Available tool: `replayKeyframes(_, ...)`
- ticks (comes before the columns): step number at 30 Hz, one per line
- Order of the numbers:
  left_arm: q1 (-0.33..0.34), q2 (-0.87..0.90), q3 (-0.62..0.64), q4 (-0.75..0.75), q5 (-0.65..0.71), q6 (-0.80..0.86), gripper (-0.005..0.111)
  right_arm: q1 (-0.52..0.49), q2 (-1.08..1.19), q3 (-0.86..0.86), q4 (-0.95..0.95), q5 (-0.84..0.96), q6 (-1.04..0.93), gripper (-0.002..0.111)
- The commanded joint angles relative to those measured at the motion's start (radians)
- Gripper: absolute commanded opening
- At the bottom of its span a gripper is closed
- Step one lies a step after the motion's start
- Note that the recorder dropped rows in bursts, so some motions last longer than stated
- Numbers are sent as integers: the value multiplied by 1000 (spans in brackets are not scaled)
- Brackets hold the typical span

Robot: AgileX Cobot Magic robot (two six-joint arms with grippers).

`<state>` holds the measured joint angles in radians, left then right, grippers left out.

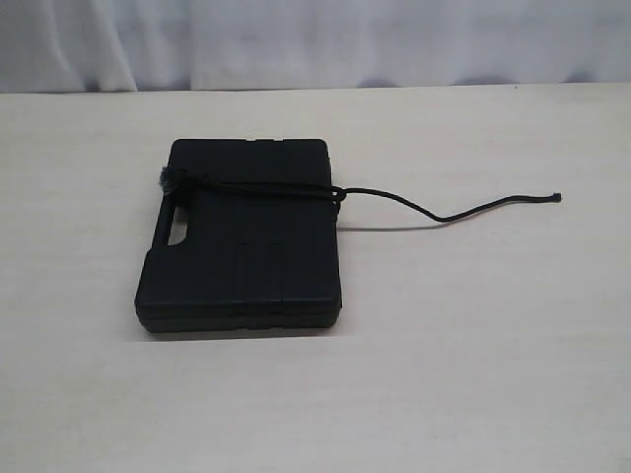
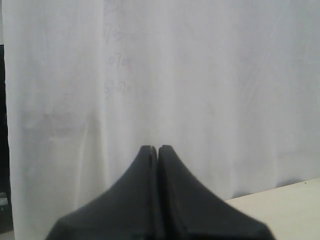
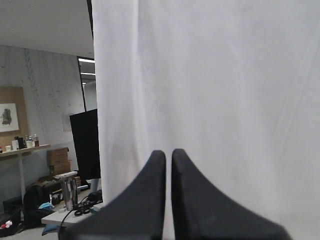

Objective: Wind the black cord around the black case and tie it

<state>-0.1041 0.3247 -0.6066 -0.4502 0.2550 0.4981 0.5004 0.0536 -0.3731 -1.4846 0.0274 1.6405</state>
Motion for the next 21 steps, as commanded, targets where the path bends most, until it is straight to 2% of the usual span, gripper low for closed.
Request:
replayKeyframes(1, -1, -4, 5, -7, 1, -6, 0, 1, -13, 4, 4, 0, 5, 4)
replayKeyframes(21, -1, -24, 5, 17, -3, 0, 0, 1, -13, 4, 4, 0, 5, 4)
